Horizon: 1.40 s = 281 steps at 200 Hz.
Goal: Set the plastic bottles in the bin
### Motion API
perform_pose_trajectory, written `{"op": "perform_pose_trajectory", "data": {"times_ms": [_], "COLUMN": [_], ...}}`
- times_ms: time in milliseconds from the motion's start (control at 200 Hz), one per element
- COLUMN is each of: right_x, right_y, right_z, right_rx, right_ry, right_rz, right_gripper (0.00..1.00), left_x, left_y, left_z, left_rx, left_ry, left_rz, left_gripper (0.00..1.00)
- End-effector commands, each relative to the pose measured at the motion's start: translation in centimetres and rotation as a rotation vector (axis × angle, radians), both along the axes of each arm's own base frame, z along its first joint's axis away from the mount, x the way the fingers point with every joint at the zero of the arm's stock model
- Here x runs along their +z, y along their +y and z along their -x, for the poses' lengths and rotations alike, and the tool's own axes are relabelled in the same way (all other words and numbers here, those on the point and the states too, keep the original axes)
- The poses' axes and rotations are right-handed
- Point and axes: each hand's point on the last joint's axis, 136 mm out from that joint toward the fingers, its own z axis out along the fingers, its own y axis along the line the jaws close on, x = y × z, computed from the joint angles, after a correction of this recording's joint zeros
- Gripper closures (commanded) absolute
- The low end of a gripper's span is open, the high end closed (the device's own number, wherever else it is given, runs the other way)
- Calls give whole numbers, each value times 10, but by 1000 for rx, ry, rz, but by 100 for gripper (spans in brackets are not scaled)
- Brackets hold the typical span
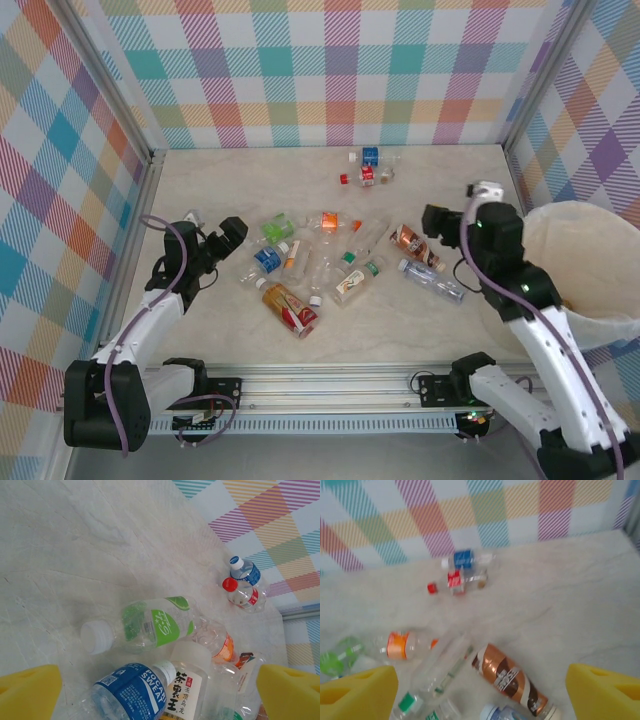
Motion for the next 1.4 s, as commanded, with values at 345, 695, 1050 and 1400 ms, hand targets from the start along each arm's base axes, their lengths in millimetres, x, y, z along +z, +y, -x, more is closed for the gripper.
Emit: {"op": "perform_pose_trajectory", "data": {"times_ms": [345,695,1050,1400], "right_x": [-183,-241,-270,-255], "right_y": [8,-3,-9,-6], "right_z": [20,23,24,15], "right_rx": [186,178,173,150], "right_ry": [719,945,1068,982], "right_rz": [304,407,472,435], "right_gripper": [10,11,19,50], "left_x": [-5,-10,-14,-16], "left_y": [-2,-1,1,3], "left_z": [-1,1,2,3], "left_rx": [22,29,36,46], "left_ry": [49,65,76,78], "left_rz": [28,22,15,12], "left_gripper": [0,0,0,0]}}
